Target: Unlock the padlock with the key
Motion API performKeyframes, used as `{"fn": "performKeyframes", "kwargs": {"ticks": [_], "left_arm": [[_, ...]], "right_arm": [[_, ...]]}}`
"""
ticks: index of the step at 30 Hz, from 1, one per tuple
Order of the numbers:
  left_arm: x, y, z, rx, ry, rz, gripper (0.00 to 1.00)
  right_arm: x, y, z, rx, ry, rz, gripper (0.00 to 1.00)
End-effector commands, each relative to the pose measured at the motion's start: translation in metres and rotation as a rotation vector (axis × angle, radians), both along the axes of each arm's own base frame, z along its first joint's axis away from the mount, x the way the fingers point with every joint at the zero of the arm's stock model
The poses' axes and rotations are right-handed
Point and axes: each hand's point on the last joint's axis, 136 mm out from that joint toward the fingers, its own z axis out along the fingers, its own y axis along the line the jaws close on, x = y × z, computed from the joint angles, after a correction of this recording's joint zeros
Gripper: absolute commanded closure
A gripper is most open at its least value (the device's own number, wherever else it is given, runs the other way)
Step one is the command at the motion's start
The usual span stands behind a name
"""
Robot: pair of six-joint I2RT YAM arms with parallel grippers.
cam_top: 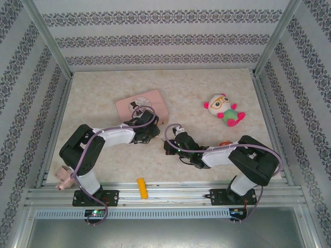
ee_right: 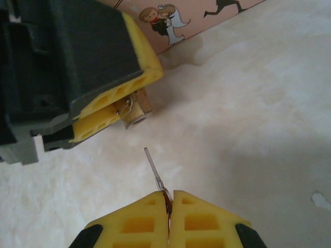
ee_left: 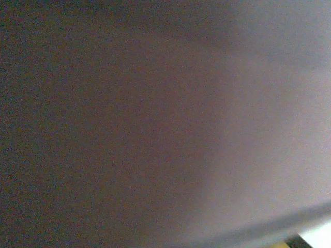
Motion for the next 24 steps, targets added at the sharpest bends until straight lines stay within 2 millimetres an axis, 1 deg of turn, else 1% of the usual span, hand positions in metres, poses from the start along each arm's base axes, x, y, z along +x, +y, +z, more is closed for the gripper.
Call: {"fn": "performKeyframes", "kwargs": {"ticks": [1, 9, 24], "left_arm": [[0.003, -0.021, 0.021, -0.128, -0.039, 0.006, 0.78], [0.003, -0.023, 0.021, -0.137, -0.042, 0.003, 0.78], [0.003, -0.023, 0.019, -0.135, -0.046, -0.005, 0.78]], "right_arm": [[0.012, 0.004, 0.011, 0.087, -0.055, -0.058, 1.00], [0.013, 0.014, -0.003, 0.117, -0.034, -0.042, 1.00], [0.018, 0.026, -0.010, 0.174, -0.029, -0.041, 1.00]]}}
